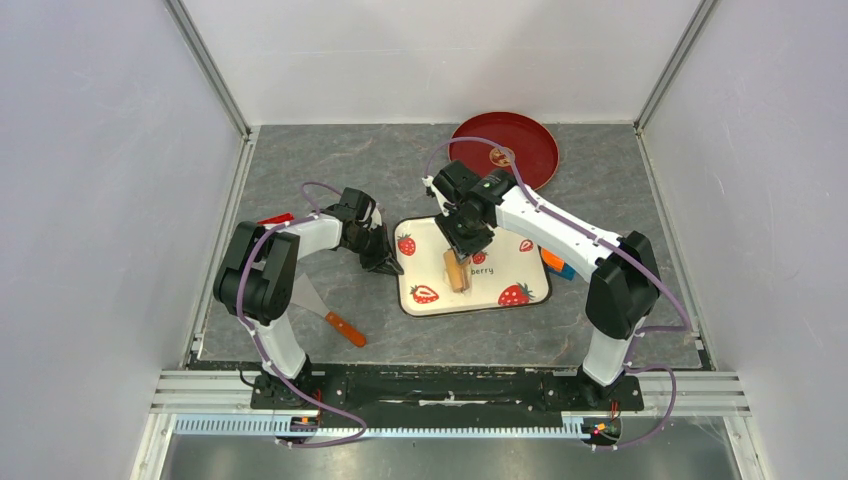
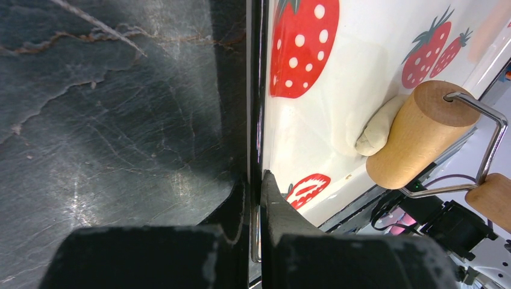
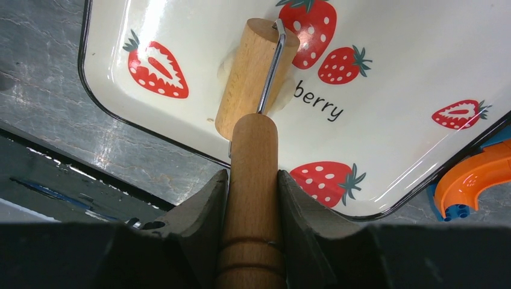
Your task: Roll out the dumpling wrappers from the dough
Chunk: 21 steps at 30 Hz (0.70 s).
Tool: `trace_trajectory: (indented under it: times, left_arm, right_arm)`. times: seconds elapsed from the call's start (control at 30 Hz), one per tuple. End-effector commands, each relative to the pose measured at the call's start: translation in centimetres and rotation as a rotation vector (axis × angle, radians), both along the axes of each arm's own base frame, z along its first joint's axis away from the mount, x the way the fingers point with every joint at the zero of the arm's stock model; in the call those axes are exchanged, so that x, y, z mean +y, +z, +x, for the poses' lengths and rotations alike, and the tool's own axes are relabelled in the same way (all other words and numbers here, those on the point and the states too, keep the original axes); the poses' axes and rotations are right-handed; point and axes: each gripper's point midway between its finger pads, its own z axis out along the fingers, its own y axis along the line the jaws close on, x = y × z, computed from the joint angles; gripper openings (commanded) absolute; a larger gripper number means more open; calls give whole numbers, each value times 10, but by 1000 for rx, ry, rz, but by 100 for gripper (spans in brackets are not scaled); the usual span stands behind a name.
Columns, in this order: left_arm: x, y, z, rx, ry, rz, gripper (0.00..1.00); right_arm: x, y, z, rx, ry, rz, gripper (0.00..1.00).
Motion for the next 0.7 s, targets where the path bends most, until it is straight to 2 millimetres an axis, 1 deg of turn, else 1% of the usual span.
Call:
trace_trajectory:
  times: [0.0, 0.13, 0.23, 0.3, 0.4, 0.5, 0.57, 0.67]
  left_arm:
    - [12, -43, -23, 50, -47, 160, 2]
    - [12, -43, -23, 50, -48, 161, 2]
    - [13, -43, -23, 50, -48, 163, 2]
    - [14, -43, -23, 49, -46, 167, 2]
    - [14, -43, -24, 49, -46, 169, 2]
    - [14, -44, -24, 50, -48, 169, 2]
    - [14, -44, -23, 51, -48, 169, 2]
    - [14, -43, -23, 47, -48, 169, 2]
  right_arm:
    - [63, -65, -51, 280, 79, 157, 0]
    - [59, -64, -47, 254, 66, 135, 0]
    - [50, -58, -36, 209, 35, 104, 0]
    - [44, -50, -25, 172, 7, 98, 0]
    - [37, -33, -9, 134, -35, 132, 0]
    - [33, -14, 4, 97, -48, 155, 0]
    - [29, -6, 9, 86, -53, 163, 0]
    - [25, 1, 13, 82, -62, 176, 0]
